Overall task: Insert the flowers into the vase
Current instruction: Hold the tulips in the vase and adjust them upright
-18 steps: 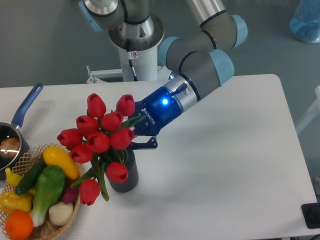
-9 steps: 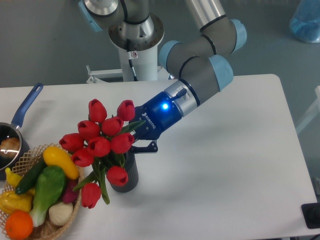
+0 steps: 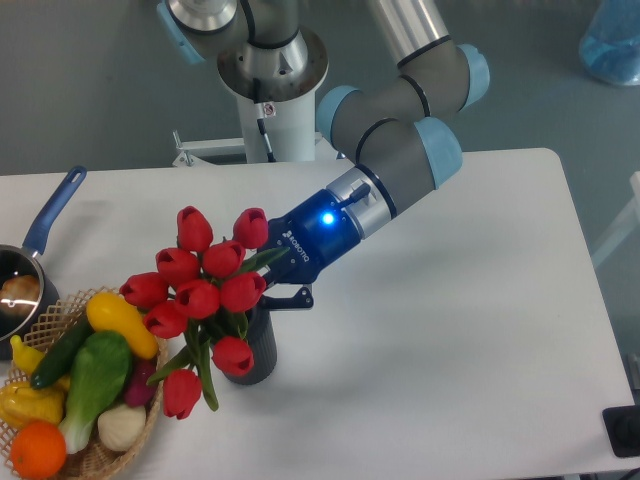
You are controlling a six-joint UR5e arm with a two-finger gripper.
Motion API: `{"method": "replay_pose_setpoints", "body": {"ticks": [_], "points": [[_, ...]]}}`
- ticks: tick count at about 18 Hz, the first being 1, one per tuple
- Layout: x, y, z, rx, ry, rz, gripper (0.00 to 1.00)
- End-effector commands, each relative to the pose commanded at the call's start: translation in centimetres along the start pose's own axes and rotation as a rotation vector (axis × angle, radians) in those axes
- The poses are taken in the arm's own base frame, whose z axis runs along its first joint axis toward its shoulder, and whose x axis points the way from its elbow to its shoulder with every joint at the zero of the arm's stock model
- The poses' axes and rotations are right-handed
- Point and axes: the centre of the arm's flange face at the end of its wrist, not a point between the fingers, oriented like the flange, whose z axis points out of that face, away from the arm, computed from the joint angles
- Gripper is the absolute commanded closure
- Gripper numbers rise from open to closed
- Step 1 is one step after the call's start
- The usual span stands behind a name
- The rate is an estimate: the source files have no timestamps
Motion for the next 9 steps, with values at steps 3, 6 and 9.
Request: {"method": "replay_pose_setpoints", "body": {"ticks": [3,6,9], "points": [[-0.2,1.2,0.3,-0.002,0.005,0.019,0.81],[-0.2,2.0,0.0,-0.001,0.002,0.03,0.81],[-0.2,2.1,-0.2,0.0,-0.002,0.034,0.81]]}}
